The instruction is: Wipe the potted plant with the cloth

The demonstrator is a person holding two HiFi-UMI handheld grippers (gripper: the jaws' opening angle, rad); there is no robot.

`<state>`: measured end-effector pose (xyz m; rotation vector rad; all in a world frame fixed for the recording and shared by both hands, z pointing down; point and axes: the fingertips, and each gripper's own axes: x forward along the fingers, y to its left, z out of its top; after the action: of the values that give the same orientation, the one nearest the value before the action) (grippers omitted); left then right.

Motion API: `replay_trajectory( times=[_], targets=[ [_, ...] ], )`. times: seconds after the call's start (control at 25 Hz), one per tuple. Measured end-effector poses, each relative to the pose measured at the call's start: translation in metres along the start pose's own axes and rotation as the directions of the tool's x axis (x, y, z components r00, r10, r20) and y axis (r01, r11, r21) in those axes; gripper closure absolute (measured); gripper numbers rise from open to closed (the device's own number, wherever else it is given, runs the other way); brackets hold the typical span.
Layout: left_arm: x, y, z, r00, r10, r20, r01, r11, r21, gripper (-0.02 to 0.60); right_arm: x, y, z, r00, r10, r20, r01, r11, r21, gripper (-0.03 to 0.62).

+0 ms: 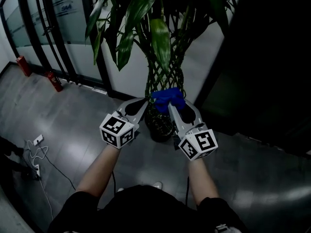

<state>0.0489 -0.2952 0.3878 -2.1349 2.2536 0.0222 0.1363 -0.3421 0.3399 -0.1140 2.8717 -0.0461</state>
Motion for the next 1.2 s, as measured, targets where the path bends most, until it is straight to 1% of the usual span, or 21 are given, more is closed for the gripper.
replay_trajectory(
  times=[0.12,0.36,0.44,0.48,0.6,0.64,0.72,0.8,0.88,1.0,1.08,1.2],
  targets=[
    [-0.027,0.006,0.005,1.0,-0.011,0.017,0.011,1.0,0.001,0.575,-0.012,0.007,0.002,0.998,-0.07,-0.011,0.07,0.998,-0.006,0.49],
    [-0.113,0.048,0.013,0.998,0.037,0.042,-0.037,0.999,-0.014,0.575,-0.032,0.046,-0.001,0.979,-0.201,-0.027,0.201,0.979,0.02,0.49],
    [-0.135,0.062,0.014,0.998,0.045,0.042,-0.044,0.999,-0.028,0.575,-0.036,0.063,-0.003,0.975,-0.221,-0.032,0.222,0.975,0.024,0.49],
    [-0.146,0.066,0.012,0.998,0.038,0.042,-0.037,0.999,-0.035,0.575,-0.04,0.074,-0.007,0.974,-0.224,-0.038,0.224,0.974,0.022,0.49],
    [-0.184,0.068,-0.005,1.0,-0.004,0.027,0.006,0.998,-0.06,0.575,-0.059,0.106,-0.032,0.967,-0.24,-0.084,0.24,0.971,-0.011,0.49],
    [-0.198,0.07,-0.012,1.0,-0.005,0.017,0.006,0.997,-0.075,0.575,-0.066,0.115,-0.041,0.961,-0.256,-0.106,0.255,0.967,-0.018,0.49],
    [-0.222,0.08,-0.026,1.0,0.023,-0.001,-0.023,0.993,-0.112,0.575,-0.077,0.126,-0.055,0.948,-0.285,-0.145,0.285,0.958,-0.018,0.49],
    [-0.238,0.089,-0.034,0.998,0.063,-0.011,-0.064,0.988,-0.139,0.575,-0.085,0.131,-0.058,0.943,-0.293,-0.155,0.294,0.956,-0.019,0.49],
    [-0.252,0.09,-0.038,0.995,0.093,-0.021,-0.095,0.987,-0.131,0.575,-0.094,0.134,-0.057,0.946,-0.291,-0.14,0.292,0.956,-0.012,0.49],
    [-0.276,0.088,-0.043,0.99,0.132,-0.051,-0.137,0.987,-0.09,0.575,-0.109,0.141,-0.067,0.947,-0.297,-0.123,0.303,0.952,0.034,0.49],
    [-0.281,0.082,-0.047,0.987,0.151,-0.049,-0.155,0.984,-0.093,0.575,-0.122,0.137,-0.075,0.941,-0.303,-0.148,0.312,0.949,0.042,0.49],
    [-0.278,0.07,-0.047,0.985,0.174,-0.014,-0.174,0.978,-0.117,0.575,-0.142,0.118,-0.08,0.929,-0.327,-0.176,0.341,0.938,0.057,0.49]
  ],
)
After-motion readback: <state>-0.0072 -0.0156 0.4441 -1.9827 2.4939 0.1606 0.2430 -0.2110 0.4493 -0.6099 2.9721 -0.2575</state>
